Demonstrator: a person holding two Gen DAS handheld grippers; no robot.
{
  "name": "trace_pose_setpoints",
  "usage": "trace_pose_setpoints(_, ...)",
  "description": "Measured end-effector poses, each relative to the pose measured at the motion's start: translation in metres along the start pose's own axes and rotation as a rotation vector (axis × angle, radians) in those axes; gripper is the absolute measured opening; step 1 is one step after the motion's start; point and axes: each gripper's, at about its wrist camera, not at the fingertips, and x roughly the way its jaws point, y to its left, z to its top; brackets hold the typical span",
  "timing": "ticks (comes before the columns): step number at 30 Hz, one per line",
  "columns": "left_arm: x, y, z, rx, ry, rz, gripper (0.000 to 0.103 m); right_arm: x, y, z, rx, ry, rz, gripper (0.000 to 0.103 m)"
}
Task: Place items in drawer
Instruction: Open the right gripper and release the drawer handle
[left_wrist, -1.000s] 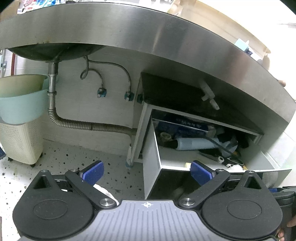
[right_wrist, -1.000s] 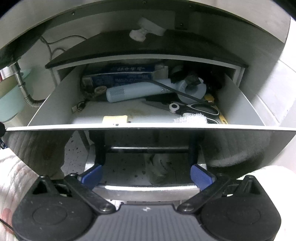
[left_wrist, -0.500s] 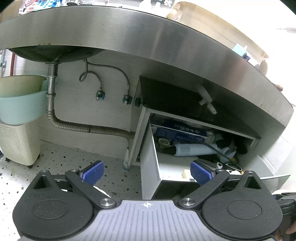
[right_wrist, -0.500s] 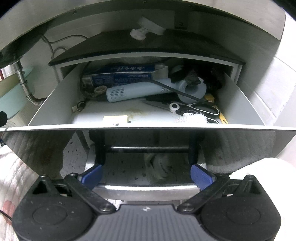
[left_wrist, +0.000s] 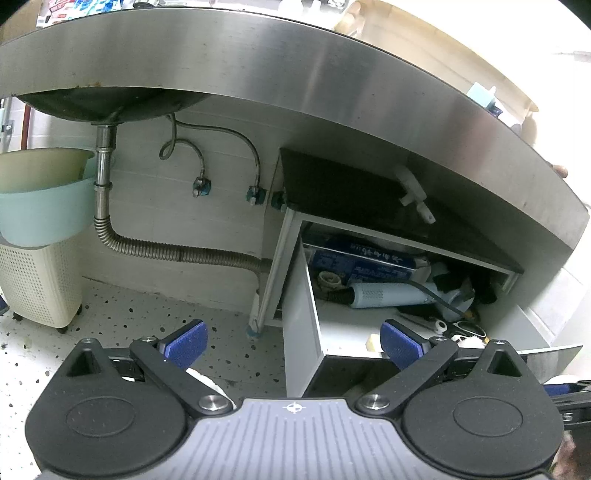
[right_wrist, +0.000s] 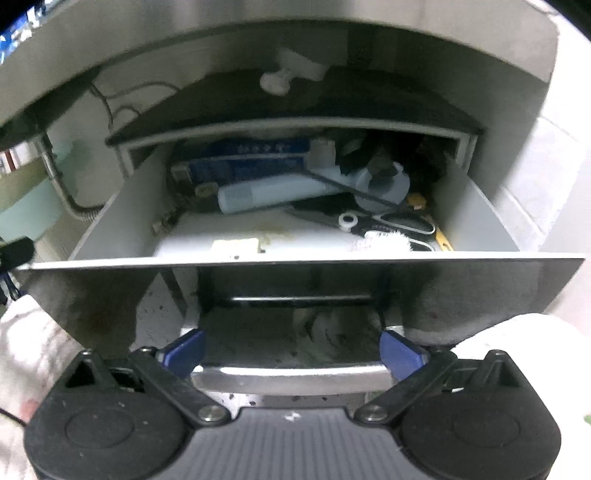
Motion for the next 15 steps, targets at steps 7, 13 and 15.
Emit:
trace_pose_setpoints(7,-0.001,-0.002,-0.001,0.014,0.001,0.002,0.101,-0.044,-0.017,0.000,-0.027,-0.173,0.007,0.101)
trace_pose_setpoints(13,-0.001,-0.005,-0.002,0.027,-0.001,0.007,0.101,-0.079,-0.033,0.005,-0.078,-0.352,0.004,0.102)
trace_pose_setpoints(15,-0.002,-0.005,-0.002,0.030,-0.002,0.008,0.101,-0.090,-0.038,0.007,-0.095,-0.412,0.003,0.102)
